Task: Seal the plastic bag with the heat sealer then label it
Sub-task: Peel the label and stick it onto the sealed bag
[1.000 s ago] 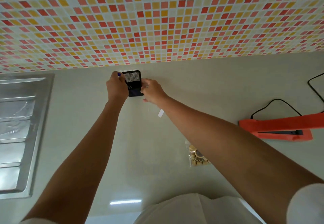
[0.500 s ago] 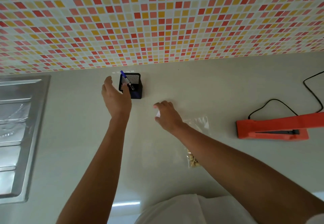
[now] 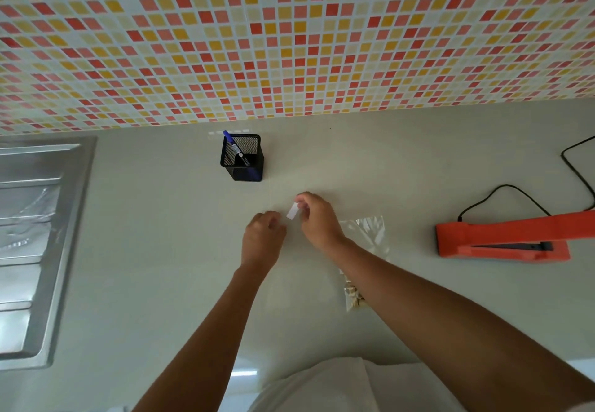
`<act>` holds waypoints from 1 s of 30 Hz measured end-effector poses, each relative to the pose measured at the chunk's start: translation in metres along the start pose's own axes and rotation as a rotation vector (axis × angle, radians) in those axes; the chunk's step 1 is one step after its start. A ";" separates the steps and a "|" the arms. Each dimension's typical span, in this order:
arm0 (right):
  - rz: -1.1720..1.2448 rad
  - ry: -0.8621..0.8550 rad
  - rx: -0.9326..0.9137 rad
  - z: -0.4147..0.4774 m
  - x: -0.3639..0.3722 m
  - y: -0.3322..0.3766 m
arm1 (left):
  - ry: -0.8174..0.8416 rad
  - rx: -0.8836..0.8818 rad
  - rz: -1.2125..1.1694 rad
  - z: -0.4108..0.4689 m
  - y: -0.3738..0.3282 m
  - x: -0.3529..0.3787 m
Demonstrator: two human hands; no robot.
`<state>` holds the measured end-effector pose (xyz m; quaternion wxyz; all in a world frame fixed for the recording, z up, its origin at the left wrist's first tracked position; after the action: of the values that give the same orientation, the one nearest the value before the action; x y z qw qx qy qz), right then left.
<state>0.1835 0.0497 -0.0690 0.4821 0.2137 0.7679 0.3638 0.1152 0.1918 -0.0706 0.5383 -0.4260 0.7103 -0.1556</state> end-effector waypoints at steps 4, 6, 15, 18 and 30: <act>0.061 -0.064 0.096 -0.001 -0.010 -0.017 | -0.027 0.010 0.167 0.006 -0.012 0.008; 0.073 -0.061 0.121 -0.001 -0.010 -0.020 | -0.048 0.001 0.213 0.008 -0.018 0.011; 0.170 -0.034 0.206 0.003 -0.009 -0.027 | -0.077 -0.021 0.149 0.014 -0.025 0.015; 0.192 -0.017 0.246 0.003 -0.011 -0.030 | -0.065 0.001 0.098 0.013 -0.027 0.014; 0.893 0.277 0.240 -0.053 -0.049 0.019 | -0.239 0.518 -0.013 -0.050 -0.104 -0.051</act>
<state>0.1574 0.0097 -0.0112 0.1436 0.5263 0.6945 0.4691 0.1190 0.1585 0.0505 0.7083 -0.2941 0.5756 -0.2839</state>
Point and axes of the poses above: each hand's wrist, its own z-axis towards the middle knuckle, its own x-axis out of the palm, y = z × x, the point moved 9 cm from there along z, towards the middle knuckle, and after that the axes turned 9 degrees about y, right-handed, at the moved point
